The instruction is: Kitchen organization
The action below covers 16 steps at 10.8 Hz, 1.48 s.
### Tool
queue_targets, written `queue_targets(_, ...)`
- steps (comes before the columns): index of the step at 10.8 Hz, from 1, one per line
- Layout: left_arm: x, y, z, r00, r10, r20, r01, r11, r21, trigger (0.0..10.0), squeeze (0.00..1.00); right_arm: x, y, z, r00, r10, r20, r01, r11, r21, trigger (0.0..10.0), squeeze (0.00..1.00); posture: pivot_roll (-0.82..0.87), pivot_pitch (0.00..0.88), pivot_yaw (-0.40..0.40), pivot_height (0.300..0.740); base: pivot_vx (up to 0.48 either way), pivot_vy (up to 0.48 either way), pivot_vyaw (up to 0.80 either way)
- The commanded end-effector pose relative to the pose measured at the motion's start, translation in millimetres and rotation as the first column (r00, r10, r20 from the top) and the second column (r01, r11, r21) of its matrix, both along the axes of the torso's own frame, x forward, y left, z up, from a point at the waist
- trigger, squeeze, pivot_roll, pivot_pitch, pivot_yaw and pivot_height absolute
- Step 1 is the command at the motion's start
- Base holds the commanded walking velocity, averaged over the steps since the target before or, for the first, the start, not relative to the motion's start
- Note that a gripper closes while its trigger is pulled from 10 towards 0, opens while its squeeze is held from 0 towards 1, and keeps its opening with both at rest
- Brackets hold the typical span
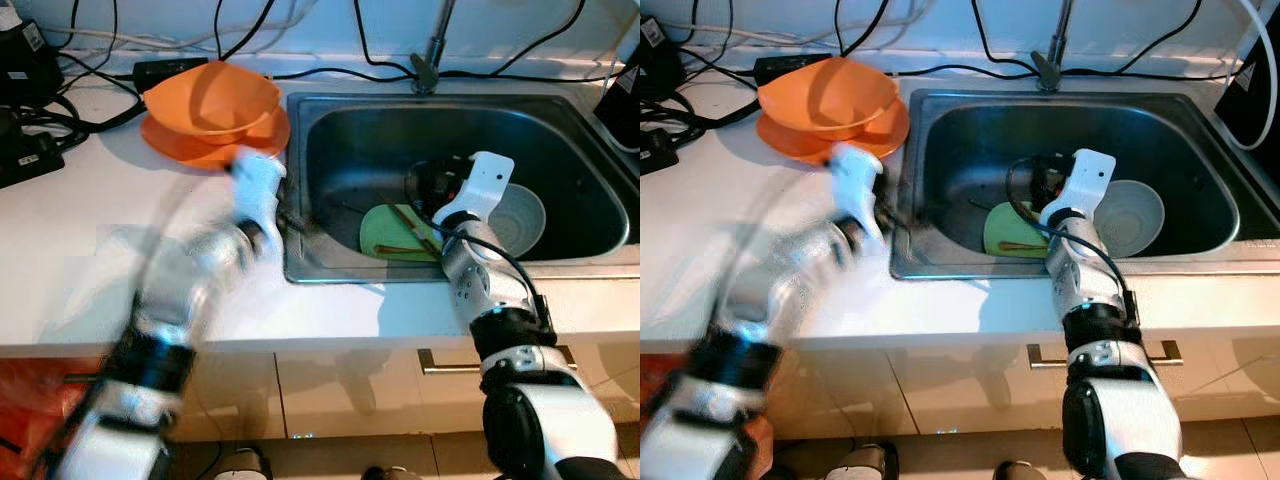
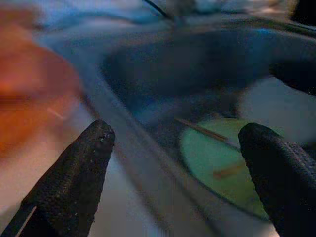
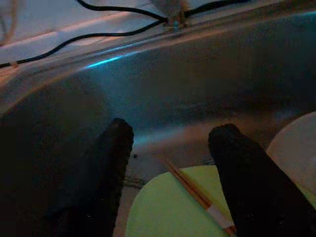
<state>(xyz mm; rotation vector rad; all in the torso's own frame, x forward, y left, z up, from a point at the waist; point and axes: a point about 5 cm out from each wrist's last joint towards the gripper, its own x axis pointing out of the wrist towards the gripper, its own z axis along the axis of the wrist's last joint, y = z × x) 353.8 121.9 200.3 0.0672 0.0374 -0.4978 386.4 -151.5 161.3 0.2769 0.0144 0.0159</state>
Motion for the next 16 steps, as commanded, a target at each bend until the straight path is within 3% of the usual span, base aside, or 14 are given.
queue_targets(1, 5.6, 9.0, 6.3, 0.997, 0.051, 0.051, -0.053, 0.998, 0.041, 10.0, 1.00, -6.6, 6.8, -16.0, 0.997, 0.061, -0.052, -0.060, 0.998, 0.029, 10.0, 1.00, 0.07, 0.123, 0.031, 0.740, 0.000, 0.000, 0.00)
queue_targets(2, 10.4, 17.3, 10.1, 0.993, 0.094, 0.067, -0.097, 0.994, 0.053, 10.0, 1.00, -8.5, 12.7, -10.6, 0.993, 0.116, -0.014, -0.115, 0.992, 0.052, 10.0, 0.82, 0.07, 0.122, 0.030, 0.740, 0.000, 0.000, 0.00)
queue_targets(3, 17.8, 29.0, 16.1, 0.984, 0.159, 0.085, -0.164, 0.985, 0.053, 10.0, 1.00, -14.4, 22.6, -2.5, 0.977, 0.205, 0.053, -0.208, 0.976, 0.070, 10.0, 0.00, 0.07, 0.121, 0.031, 0.740, 0.000, 0.000, 0.00)
queue_targets(4, 23.4, 35.8, 17.1, 0.977, 0.191, 0.091, -0.197, 0.978, 0.065, 10.0, 1.00, -20.0, 29.0, 0.1, 0.963, 0.256, 0.078, -0.262, 0.963, 0.063, 10.0, 0.00, 0.06, 0.121, 0.032, 0.740, 0.000, 0.000, 0.00)
queue_targets(5, 27.6, 40.9, 17.3, 0.973, 0.211, 0.096, -0.219, 0.973, 0.073, 10.0, 0.93, -24.9, 32.6, 2.5, 0.952, 0.290, 0.094, -0.297, 0.953, 0.061, 10.0, 0.00, 0.06, 0.119, 0.034, 0.740, 0.000, 0.000, 0.00)
queue_targets(6, 33.1, 48.1, 17.5, 0.966, 0.240, 0.094, -0.248, 0.965, 0.086, 10.0, 0.73, -33.5, 38.6, 8.6, 0.925, 0.362, 0.116, -0.371, 0.926, 0.065, 10.0, 0.00, 0.06, 0.118, 0.039, 0.740, 0.000, 0.000, 0.00)
queue_targets(7, 35.8, 51.9, 16.5, 0.963, 0.255, 0.085, -0.263, 0.960, 0.094, 10.0, 0.73, -40.1, 43.3, 12.9, 0.900, 0.418, 0.125, -0.428, 0.901, 0.068, 10.0, 0.00, 0.05, 0.121, 0.042, 0.740, 0.000, 0.000, 0.00)
queue_targets(8, 42.4, 59.0, 12.7, 0.963, 0.266, 0.053, -0.270, 0.955, 0.122, 10.0, 0.37, -64.0, 52.3, 22.6, 0.806, 0.582, 0.106, -0.584, 0.811, -0.016, 10.0, 0.00, 0.05, 0.124, 0.044, 0.740, 0.000, 0.000, 0.00)
queue_targets(9, 46.0, 61.5, 10.3, 0.963, 0.265, 0.037, -0.268, 0.952, 0.146, 10.0, 0.19, -77.8, 49.9, 21.8, 0.761, 0.647, 0.050, -0.643, 0.762, -0.080, 10.0, 0.00, 0.04, 0.126, 0.045, 0.740, 0.000, 0.000, 0.00)
queue_targets(10, 47.7, 62.0, 8.7, 0.964, 0.263, 0.032, -0.264, 0.950, 0.168, 10.0, 0.19, -84.6, 48.2, 20.8, 0.737, 0.676, 0.020, -0.671, 0.735, -0.099, 10.0, 0.00, 0.04, 0.126, 0.045, 0.740, 0.000, 0.000, 0.00)
queue_targets(11, 50.8, 59.6, 1.7, 0.971, 0.238, -0.018, -0.229, 0.952, 0.201, 10.0, 0.00, -97.6, 44.7, 22.8, 0.695, 0.719, -0.009, -0.717, 0.691, -0.094, 10.0, 0.00, 0.03, 0.127, 0.048, 0.740, 0.000, 0.000, 0.00)
queue_targets(14, 53.8, 58.3, -4.1, 0.977, 0.198, -0.085, -0.172, 0.955, 0.243, 10.0, 0.00, -111.7, 41.5, 25.3, 0.656, 0.752, -0.061, -0.753, 0.647, -0.124, 10.0, 0.00, 0.02, 0.130, 0.053, 0.740, 0.000, 0.000, 0.00)
queue_targets(16, 48.8, 55.2, -20.1, 0.969, 0.091, -0.232, -0.022, 0.958, 0.287, 10.0, 0.00, -114.2, 40.8, 27.5, 0.658, 0.750, -0.072, -0.751, 0.647, -0.132, 10.0, 0.00, 0.03, 0.134, 0.056, 0.740, 0.000, 0.000, 0.00)
